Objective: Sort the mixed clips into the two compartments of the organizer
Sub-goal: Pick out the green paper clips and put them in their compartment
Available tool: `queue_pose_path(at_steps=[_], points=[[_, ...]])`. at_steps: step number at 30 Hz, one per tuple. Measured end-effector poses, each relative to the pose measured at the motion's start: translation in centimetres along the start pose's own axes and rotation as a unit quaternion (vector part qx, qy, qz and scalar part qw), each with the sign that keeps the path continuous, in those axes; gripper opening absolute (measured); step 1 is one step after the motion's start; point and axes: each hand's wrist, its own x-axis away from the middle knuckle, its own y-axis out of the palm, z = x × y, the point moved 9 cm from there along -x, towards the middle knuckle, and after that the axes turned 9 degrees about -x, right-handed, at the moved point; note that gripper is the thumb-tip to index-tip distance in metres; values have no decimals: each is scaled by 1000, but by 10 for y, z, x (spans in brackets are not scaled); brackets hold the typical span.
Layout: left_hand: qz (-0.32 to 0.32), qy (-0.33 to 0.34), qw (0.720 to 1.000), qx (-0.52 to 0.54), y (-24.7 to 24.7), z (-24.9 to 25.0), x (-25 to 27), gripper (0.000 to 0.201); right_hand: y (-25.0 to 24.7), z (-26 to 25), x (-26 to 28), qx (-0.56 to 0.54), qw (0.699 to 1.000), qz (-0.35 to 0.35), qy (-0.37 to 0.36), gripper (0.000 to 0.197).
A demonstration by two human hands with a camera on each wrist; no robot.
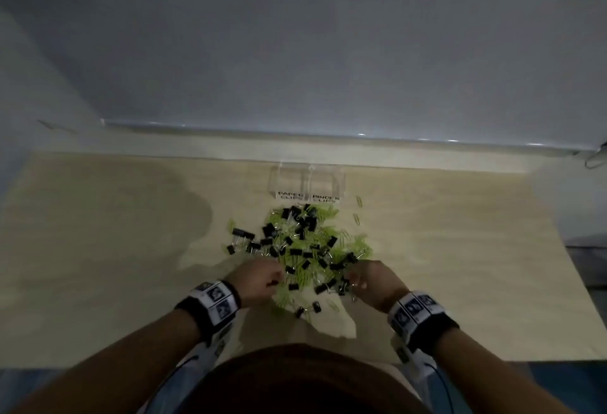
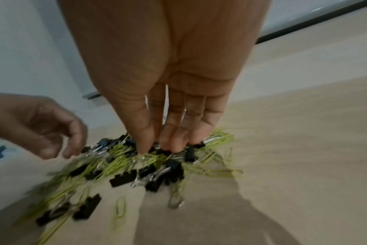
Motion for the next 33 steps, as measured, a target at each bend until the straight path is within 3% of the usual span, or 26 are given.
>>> queue_pose_path(at_steps=[5,9,14,18,22,26,29,33], points=[[7,4,998,-64,17,23,-23,23,33,-22,-21,41,997,-31,-55,21],[5,-37,992,-119,28,19,-31,33,44,-31,-29,47,998,24,-47,27],[28,-57,991,-118,22,21,-37,24,50,-40,-34,47,997,39,-51,28],[33,-50,996,-62,21,15,-38,20,54,-41,-39,37,998,18,-57,27],[44,-56,997,42,15,-2,-30,28,42,-31,-37,-51,997,33,-52,6],[100,-66,988,102,-9,-32,-15,22,11,-3,-37,-123,989,81,-23,18],[153,-104,980,69,-27,-66,-6,22,-23,33,-35,-173,968,179,4,21],[195,-86,977,-23,-34,-75,-1,25,-40,52,-26,-99,967,232,8,21]])
